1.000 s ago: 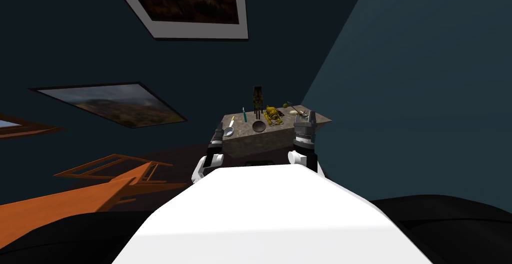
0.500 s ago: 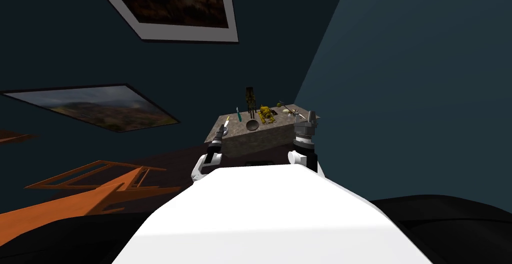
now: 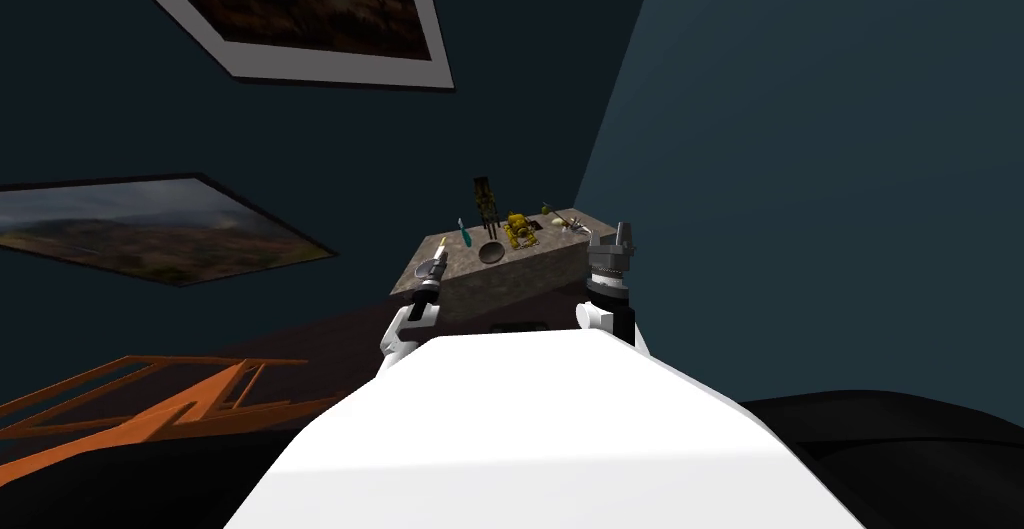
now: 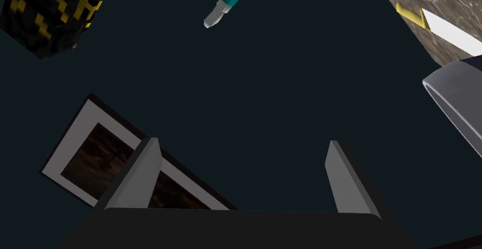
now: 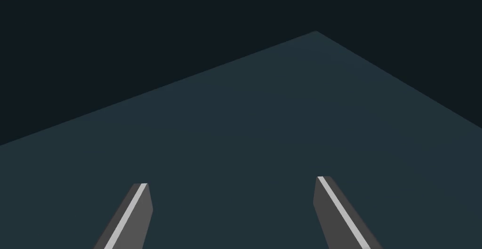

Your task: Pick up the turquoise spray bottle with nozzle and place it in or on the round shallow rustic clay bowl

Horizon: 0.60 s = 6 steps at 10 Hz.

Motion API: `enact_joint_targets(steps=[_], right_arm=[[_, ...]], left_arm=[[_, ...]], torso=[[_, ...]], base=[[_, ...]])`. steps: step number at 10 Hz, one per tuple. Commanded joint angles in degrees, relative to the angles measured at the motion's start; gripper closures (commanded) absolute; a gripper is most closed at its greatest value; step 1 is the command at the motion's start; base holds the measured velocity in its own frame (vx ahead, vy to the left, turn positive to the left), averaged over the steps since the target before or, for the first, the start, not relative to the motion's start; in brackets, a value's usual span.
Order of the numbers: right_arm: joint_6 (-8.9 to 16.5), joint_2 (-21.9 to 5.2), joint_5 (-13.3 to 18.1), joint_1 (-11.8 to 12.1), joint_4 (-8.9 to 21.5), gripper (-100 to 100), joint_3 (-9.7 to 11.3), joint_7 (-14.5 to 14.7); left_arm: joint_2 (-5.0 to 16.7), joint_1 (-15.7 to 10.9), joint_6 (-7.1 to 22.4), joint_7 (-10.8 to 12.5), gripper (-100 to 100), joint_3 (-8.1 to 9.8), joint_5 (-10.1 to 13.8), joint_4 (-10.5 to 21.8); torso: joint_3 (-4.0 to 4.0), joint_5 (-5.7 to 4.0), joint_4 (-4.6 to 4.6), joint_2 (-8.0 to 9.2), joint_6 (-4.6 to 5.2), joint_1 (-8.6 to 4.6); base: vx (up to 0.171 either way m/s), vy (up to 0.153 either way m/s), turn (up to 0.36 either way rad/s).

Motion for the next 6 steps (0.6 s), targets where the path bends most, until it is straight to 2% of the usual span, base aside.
enact_joint_targets(steps=[1,6], right_arm=[[0.0,0.0,0.0,0.0,0.0,0,0.0,0.0],[0.0,0.0,0.0,0.0,0.0,0,0.0,0.0]], left_arm=[[1.1,-0.7,1.7,-1.7,-100,0.86,-1.6,1.9],[4.1,-3.0,7.9,-6.8,-100,3.78,-6.2,7.0]], torso=[[0.0,0.0,0.0,0.0,0.0,0.0],[-0.09,0.03,-0.04,-0.16,-0.01,0.15]], base=[[0.051,-0.08,-0.151],[0.069,-0.043,-0.188]])
